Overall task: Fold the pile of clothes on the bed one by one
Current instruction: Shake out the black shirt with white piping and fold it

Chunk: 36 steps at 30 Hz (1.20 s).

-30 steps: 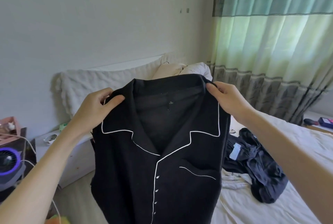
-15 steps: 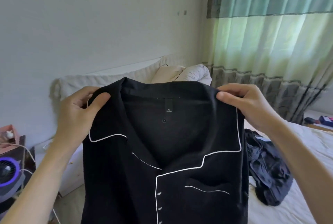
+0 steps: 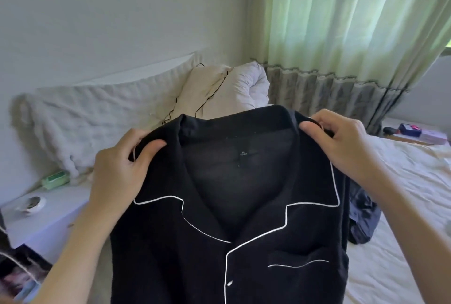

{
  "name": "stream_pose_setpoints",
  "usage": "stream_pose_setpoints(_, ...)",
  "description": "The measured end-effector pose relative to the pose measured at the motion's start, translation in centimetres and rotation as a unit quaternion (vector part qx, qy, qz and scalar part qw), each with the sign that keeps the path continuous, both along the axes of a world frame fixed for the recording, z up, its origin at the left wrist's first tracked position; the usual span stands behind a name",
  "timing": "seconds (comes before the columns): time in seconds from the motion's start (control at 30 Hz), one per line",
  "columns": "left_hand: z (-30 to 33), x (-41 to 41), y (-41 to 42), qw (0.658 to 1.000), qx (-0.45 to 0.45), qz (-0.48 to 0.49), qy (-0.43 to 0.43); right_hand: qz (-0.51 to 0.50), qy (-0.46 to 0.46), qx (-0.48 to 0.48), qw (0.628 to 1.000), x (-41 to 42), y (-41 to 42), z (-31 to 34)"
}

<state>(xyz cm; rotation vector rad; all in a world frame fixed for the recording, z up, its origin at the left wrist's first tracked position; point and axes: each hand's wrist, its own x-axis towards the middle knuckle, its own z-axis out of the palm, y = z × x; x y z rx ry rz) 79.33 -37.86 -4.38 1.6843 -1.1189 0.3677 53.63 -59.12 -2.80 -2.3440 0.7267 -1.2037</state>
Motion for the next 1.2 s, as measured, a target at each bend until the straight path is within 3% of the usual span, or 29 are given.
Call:
stream_pose_setpoints(0.3,-3.0,12.8,-13.0,0.982,0.089,0.071,-0.152,-0.111,0.082,-0.107,0.985,14.4,-14.2,-4.4)
stream_pose_setpoints(0.6,-17.0,32.3,-33.0,0.931,0.273,0.114,-0.214,-0.126,0.224,-0.102,0.961,34.7,-33.8,-20.5)
stream_pose_setpoints(0.97,-39.2,44.3,-46.4,0.894,0.408,0.141,-0.117,-0.123,0.342,-0.028,0.931,46.5,-45.5,-43.9)
stream_pose_setpoints(1.2,-46.3,46.8,-50.2,0.887,0.428,0.157,-0.079,-0.112,0.287,0.142,0.941,49.6,-47.3,-51.4)
